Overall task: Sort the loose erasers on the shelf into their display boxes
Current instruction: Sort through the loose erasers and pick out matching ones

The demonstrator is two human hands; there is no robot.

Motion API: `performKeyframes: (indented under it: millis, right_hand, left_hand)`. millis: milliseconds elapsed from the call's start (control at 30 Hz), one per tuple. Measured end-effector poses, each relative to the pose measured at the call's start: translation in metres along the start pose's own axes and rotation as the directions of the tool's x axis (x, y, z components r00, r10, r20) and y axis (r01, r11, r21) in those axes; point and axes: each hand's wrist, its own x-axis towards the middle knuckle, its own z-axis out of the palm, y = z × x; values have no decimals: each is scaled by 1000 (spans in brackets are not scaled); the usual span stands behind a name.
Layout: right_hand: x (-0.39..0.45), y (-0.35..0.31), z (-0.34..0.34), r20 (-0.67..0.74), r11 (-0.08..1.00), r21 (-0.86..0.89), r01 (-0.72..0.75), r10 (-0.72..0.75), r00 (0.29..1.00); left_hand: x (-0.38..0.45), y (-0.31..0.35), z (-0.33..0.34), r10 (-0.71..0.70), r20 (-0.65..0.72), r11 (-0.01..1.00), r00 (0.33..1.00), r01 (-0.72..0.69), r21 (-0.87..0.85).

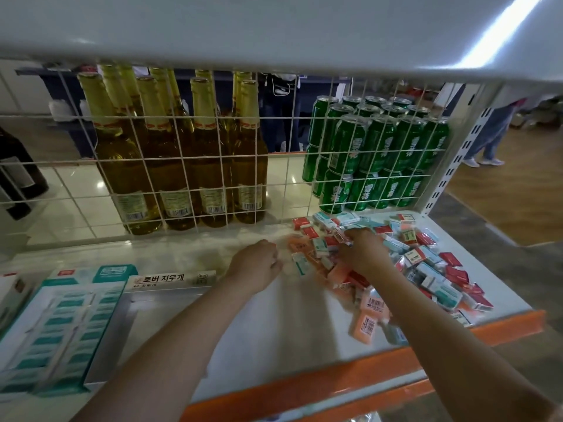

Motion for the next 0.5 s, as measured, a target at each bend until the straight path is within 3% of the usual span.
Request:
performKeyframes:
  millis: [267,500]
  right_hand:
    - [20,-2,7,54,998,13,-63,62,997]
    - [24,1,11,-10,988,89,-124,126,992]
  left_hand:
    - [-1,0,6,-134,-43,990,990,132,-51]
    - [3,0,4,-246,-29,966,969,242,-94]
